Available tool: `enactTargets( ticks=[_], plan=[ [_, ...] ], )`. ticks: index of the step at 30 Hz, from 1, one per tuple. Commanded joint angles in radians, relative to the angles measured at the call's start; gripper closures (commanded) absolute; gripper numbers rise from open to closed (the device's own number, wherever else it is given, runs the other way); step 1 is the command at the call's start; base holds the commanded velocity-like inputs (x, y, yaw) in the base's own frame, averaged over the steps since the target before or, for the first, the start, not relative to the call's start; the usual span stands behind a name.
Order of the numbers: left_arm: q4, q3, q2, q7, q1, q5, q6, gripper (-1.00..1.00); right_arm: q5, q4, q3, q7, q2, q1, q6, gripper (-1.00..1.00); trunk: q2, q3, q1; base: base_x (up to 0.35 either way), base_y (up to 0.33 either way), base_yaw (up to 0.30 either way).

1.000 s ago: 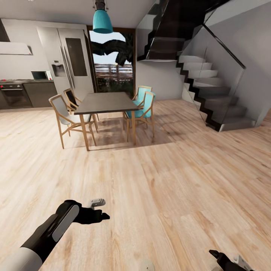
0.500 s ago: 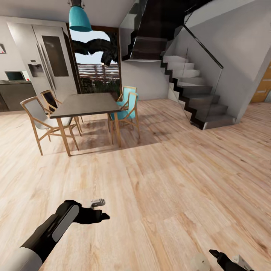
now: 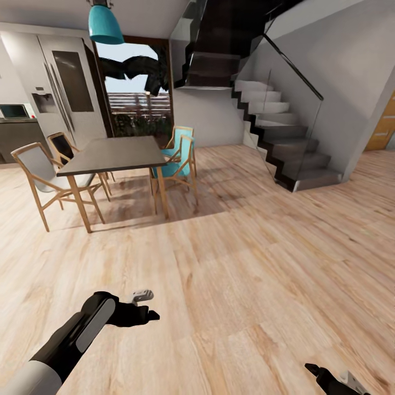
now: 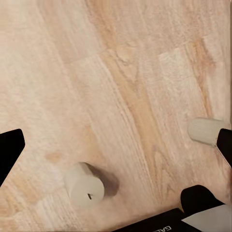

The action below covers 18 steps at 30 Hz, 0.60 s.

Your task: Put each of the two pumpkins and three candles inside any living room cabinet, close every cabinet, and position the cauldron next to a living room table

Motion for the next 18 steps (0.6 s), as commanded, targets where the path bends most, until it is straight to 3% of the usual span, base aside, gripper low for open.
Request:
enactTargets(
  ticks=[1, 8, 18],
  plan=[
    [-0.001, -0.002, 0.001, 0.001, -0.001, 0.000, 0.003, -1.00, -0.011, 0.003, 0.008, 0.005, 0.000, -0.001, 0.003, -1.00, 0.000, -0.001, 0.000, 0.204, -0.218, 0.000],
    [0.002, -0.002, 0.001, -0.002, -0.001, 0.001, 0.003, -1.00, -0.010, 0.002, 0.009, 0.002, 0.000, -0.001, 0.003, -1.00, 0.000, -0.001, 0.000, 0.137, -0.174, 0.000],
    [0.002, -0.001, 0.001, -0.004, -0.001, 0.001, 0.003, -1.00, -0.010, 0.001, 0.008, 0.001, 0.000, -0.001, 0.006, -1.00, 0.000, -0.001, 0.000, -0.064, -0.083, 0.000]
  ],
)
